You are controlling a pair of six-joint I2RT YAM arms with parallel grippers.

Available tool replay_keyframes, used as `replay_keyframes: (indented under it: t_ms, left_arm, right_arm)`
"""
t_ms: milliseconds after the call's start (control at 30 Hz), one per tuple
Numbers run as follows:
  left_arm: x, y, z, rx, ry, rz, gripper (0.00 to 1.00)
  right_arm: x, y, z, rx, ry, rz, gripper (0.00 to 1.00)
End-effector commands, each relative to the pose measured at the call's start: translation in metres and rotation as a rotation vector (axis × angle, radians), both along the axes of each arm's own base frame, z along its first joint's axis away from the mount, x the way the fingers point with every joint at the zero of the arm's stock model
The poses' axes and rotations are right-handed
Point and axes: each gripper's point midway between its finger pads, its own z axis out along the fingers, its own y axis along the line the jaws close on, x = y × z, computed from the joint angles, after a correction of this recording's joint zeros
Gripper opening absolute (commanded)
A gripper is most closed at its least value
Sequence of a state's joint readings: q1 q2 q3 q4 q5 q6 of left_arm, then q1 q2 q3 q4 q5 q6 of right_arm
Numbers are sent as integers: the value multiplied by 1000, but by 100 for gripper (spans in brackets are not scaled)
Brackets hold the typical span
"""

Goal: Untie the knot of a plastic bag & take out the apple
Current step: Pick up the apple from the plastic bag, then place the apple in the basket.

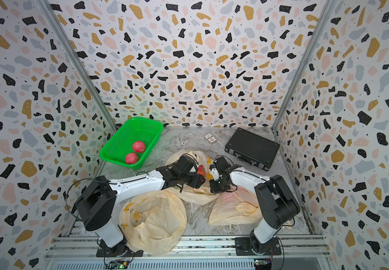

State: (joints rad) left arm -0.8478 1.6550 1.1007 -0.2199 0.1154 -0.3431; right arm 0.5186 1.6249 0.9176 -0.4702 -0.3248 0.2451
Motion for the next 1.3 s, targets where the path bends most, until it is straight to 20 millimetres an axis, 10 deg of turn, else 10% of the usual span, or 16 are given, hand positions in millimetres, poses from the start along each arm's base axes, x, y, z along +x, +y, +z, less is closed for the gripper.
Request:
replay_keyframes:
  t_ms: [0, 267, 533, 767, 1100, 1267]
  left_arm:
    - [-40, 12, 5, -1, 84, -135, 57]
    - [-87, 32, 41, -80, 113, -304, 54]
    - [-102, 34, -12, 9, 445, -369, 40]
    - [-111, 34, -13, -29, 449, -412, 36]
    - [-135, 36, 79, -229, 200, -615, 33]
    - [-75, 45, 145, -378, -5, -392, 35]
  right_arm:
    - [6, 2, 7, 1, -3, 1, 22]
    - [13, 9, 12, 26, -4, -1, 22]
    - [18, 14, 21, 41, -9, 10, 22]
    - [22, 14, 24, 30, -14, 12, 22]
    - [34, 11, 16, 10, -7, -22, 21]
    - [34, 13, 19, 26, -9, -25, 22]
